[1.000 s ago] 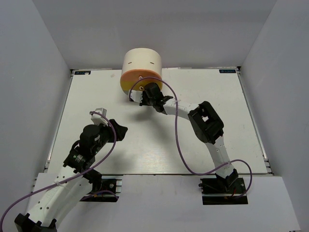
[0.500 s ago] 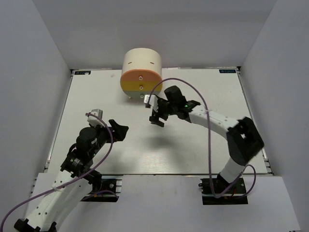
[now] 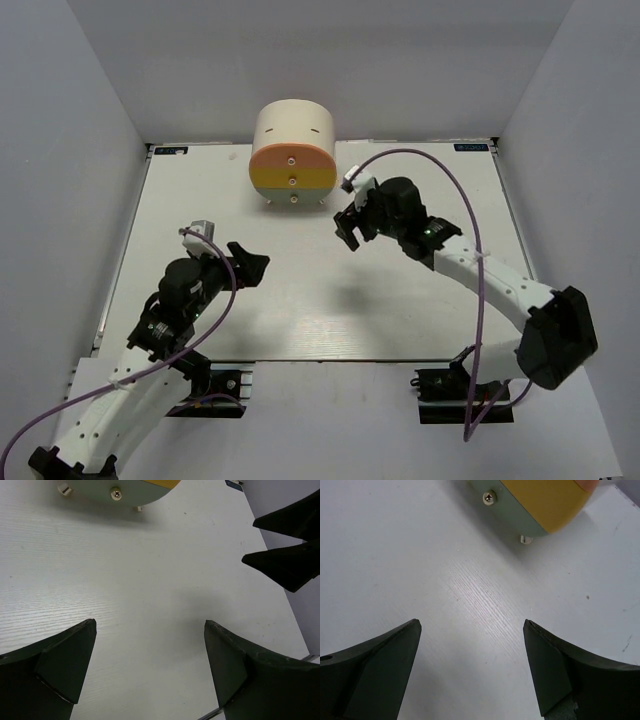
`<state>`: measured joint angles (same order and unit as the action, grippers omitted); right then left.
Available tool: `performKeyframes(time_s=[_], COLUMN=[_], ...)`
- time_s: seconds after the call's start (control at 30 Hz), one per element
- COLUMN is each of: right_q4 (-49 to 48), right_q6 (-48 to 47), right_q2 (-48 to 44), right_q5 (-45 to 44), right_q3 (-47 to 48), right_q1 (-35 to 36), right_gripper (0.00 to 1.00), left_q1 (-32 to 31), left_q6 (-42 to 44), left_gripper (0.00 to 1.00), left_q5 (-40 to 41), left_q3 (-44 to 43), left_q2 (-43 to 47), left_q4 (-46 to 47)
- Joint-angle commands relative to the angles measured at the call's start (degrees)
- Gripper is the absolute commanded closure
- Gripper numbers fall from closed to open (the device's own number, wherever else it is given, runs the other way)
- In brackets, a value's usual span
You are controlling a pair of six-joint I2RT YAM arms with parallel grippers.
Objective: Organize the makeup
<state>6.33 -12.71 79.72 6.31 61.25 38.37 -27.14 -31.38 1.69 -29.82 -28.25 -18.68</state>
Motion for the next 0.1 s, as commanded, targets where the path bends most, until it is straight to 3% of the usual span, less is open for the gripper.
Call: performKeyframes(time_s=[0.0, 0.07], right_q4=[-0.96, -2.10], right_q6=[4.88, 5.94], right_q2=[-5.36, -7.38], right_q5=[-2.44, -2.35], right_q3=[-2.62, -4.64], right_q1=[-0.05, -0.31], right_gripper=[0.11, 0.11], left_q1=[-0.20, -0.20], left_q6=[-1.14, -1.32], left_gripper=[0.02, 0.02], left_q5=[-1.43, -1.17], left_q3=[-1.02, -1.29], left_q2=[0.48, 0.56], left_q4=[1.54, 0.93])
